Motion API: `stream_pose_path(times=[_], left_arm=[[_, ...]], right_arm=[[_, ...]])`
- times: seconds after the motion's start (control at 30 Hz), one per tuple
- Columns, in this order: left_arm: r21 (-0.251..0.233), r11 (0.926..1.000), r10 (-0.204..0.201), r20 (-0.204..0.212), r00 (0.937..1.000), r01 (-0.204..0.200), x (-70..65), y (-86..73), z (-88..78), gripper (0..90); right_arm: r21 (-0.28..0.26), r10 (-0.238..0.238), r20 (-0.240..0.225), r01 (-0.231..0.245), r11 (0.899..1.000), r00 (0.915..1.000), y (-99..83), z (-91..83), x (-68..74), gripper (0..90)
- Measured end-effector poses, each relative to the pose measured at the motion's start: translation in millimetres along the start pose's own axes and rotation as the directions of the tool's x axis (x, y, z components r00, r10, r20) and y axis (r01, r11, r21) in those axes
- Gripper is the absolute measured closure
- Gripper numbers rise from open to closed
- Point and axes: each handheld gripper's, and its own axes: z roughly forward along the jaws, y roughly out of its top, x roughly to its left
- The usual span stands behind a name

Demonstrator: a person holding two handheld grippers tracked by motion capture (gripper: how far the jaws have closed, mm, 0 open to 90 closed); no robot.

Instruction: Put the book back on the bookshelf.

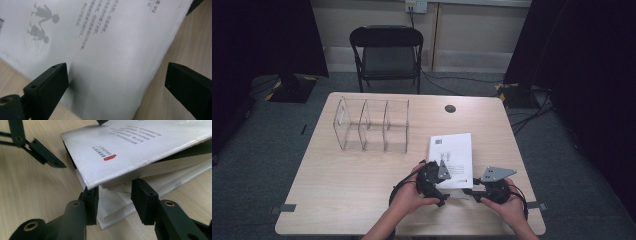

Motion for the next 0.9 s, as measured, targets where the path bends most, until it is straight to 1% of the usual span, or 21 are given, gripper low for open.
stream_pose_path(times=[0.03,0.07,0.13,0.17,0.2,0.23,0.27,0.33,0.37,0.4,0.43,0.47,0.5,0.57,0.6,0.67,0.73,0.83,0.87,0.9], left_arm=[[0.000,1.0000,0.000,0.000,1.0000,0.000,0.0,0.0,0.0,3.3],[-0.004,1.0000,0.004,-0.010,0.9999,-0.004,-2.5,4.6,3.9,2.1],[0.000,0.9997,0.023,-0.023,0.9995,-0.023,-5.2,8.5,6.8,0.0],[0.000,0.9997,0.023,-0.023,0.9995,-0.023,-5.2,8.5,6.8,0.0],[-0.012,0.9993,0.034,-0.043,0.9985,-0.034,-7.5,10.0,9.7,0.0],[-0.012,0.9993,0.034,-0.043,0.9985,-0.034,-7.5,10.0,9.7,0.0],[-0.015,0.9984,0.053,-0.061,0.9967,-0.054,-9.0,10.9,11.6,0.0],[-0.017,0.9982,0.056,-0.075,0.9956,-0.058,-10.9,11.3,13.2,0.1],[-0.014,0.9978,0.064,-0.090,0.9939,-0.065,-11.2,11.6,12.9,1.5],[-0.014,0.9978,0.064,-0.090,0.9939,-0.065,-11.2,11.6,12.9,5.4],[-0.014,0.9947,0.099,-0.121,0.9877,-0.102,-10.4,10.9,9.3,14.0],[-0.029,0.9950,0.091,-0.122,0.9884,-0.095,-10.8,9.9,9.5,15.1],[-0.024,0.9931,0.111,-0.123,0.9861,-0.115,-11.3,9.5,7.9,16.1],[-0.028,0.9924,0.115,-0.125,0.9855,-0.120,-11.7,9.2,7.5,19.5],[-0.026,0.9908,0.129,-0.127,0.9835,-0.133,-12.4,9.4,5.8,20.7],[-0.033,0.9913,0.122,-0.130,0.9840,-0.127,-13.4,9.0,5.8,22.4],[-0.030,0.9905,0.129,-0.126,0.9836,-0.134,-13.3,8.8,5.4,22.9],[-0.035,0.9907,0.126,-0.131,0.9833,-0.132,-14.5,8.7,6.2,23.6],[-0.032,0.9902,0.131,-0.137,0.9819,-0.136,-16.0,8.7,6.8,23.9],[-0.032,0.9902,0.131,-0.137,0.9819,-0.136,-16.0,8.7,6.8,24.1]], right_arm=[[0.000,0.000,0.000,0.000,1.000,1.0000,0.0,0.0,0.0,58.8],[-0.002,0.003,-0.001,-0.003,1.000,1.0000,0.7,-0.3,0.0,58.7],[-0.002,0.005,0.000,-0.005,1.000,1.0000,1.0,-0.4,0.1,58.7],[-0.002,0.005,0.000,-0.005,1.000,1.0000,1.0,-0.4,0.1,58.7],[-0.003,0.004,0.002,-0.004,1.000,1.0000,1.3,-0.3,0.2,58.6],[-0.003,0.004,0.002,-0.004,1.000,1.0000,1.3,-0.3,0.2,58.6],[-0.001,0.008,0.003,-0.008,1.000,1.0000,1.8,-0.3,0.6,58.6],[0.001,0.009,0.002,-0.009,1.000,1.0000,2.0,-0.3,0.4,58.6],[0.004,0.012,0.001,-0.012,1.000,0.9999,1.9,-0.2,0.4,58.6],[0.006,0.013,0.001,-0.013,1.000,0.9999,1.7,-0.1,0.2,58.5],[0.010,0.014,0.001,-0.014,1.000,0.9999,1.3,0.2,0.1,58.5],[0.012,0.016,0.000,-0.016,1.000,0.9999,0.8,0.4,0.0,58.4],[0.007,0.025,-0.004,-0.025,1.000,0.9997,0.5,0.2,-0.4,58.4],[0.008,0.027,-0.004,-0.027,1.000,0.9996,0.7,0.3,-0.4,58.3],[0.006,0.028,-0.006,-0.028,1.000,0.9996,0.7,0.2,-0.7,58.3],[0.003,0.032,-0.010,-0.032,0.999,0.9994,0.0,0.5,-1.1,57.5],[0.004,0.036,-0.012,-0.036,0.999,0.9993,-0.5,0.8,-0.9,55.6],[0.018,0.019,0.001,-0.019,1.000,0.9998,-2.1,2.8,0.7,53.2],[0.023,0.020,-0.003,-0.020,1.000,0.9998,-2.4,3.8,0.5,52.7],[0.027,0.022,-0.002,-0.022,0.999,0.9997,-2.6,4.5,0.2,52.8]])
